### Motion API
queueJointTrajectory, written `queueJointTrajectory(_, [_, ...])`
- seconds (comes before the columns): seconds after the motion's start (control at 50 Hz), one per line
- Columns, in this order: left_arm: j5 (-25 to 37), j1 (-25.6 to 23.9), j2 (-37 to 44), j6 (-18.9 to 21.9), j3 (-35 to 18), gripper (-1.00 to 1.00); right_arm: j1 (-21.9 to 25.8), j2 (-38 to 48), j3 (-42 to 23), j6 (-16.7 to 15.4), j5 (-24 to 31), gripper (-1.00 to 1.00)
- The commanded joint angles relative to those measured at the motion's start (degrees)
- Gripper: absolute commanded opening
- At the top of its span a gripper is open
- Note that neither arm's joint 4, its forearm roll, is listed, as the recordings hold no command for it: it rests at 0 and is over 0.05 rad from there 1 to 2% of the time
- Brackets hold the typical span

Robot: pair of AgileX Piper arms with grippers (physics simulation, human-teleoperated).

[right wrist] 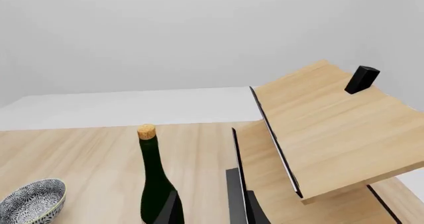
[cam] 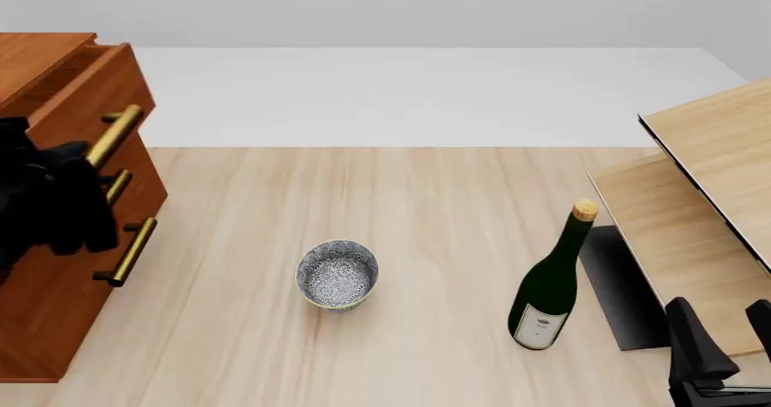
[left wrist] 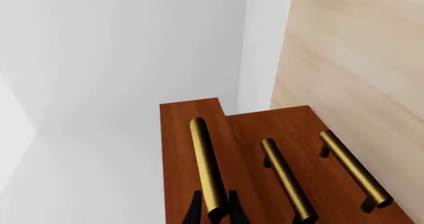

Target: Close the bottom drawer of the cabinet and open the top drawer.

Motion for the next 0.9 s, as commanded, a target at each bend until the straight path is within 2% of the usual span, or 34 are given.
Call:
queueJointTrajectory(0.02, [-2.12,-4.71,5.08,0.21,-2.81,-1.00,-0.04,0.03,0.01,0.05,-0.03,1.00])
queueJointTrajectory(0.9, [-0.01,-8.09,3.49,0.22,-3.13,-1.00,-0.20,0.61,-0.22,0.45,-0.41,1.00])
